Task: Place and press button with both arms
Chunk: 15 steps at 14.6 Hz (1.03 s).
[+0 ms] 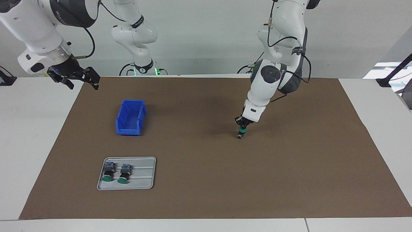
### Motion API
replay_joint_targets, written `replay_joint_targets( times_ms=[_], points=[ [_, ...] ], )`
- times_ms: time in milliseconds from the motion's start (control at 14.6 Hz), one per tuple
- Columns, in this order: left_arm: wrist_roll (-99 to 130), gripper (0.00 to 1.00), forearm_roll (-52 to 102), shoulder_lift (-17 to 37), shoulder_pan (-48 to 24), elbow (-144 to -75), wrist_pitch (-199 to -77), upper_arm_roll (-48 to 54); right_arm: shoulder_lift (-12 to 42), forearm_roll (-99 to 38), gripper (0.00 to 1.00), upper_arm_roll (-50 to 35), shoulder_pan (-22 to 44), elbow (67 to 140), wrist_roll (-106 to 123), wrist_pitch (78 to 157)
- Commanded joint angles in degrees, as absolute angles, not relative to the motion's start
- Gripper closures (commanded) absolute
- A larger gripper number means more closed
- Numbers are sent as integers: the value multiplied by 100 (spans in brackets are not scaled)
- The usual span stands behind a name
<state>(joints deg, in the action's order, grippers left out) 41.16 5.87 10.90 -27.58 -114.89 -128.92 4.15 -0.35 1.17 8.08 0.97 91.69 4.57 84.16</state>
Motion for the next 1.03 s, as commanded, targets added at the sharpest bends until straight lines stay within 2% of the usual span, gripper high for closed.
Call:
replay_joint_targets(
  times_ms=[0,205,548,685,753,822,959],
  points=[
    [4192,100,510,1134,-2900,-11795,-13263,369,-176,114,1,800,79,9325,554,8402],
    [4131,100,562,1046,-2804,-11629,-12904,360,-176,114,1,800,79,9325,554,8394],
    [3832,98,571,554,-2488,-11225,-12034,299,-176,114,1,800,79,9325,554,8402],
    [3832,92,571,519,-2356,-10996,-11752,290,-176,114,1,800,79,9325,554,8394],
    [3832,78,571,423,-2338,-10995,-11699,290,-176,114,1,800,79,9325,554,8402],
    [3797,60,563,335,-2164,-10995,-11594,290,-176,114,1,800,79,9325,554,8402],
    [3352,30,554,150,-1838,-10978,-11339,290,-176,114,1,800,79,9325,554,8402]
  ],
)
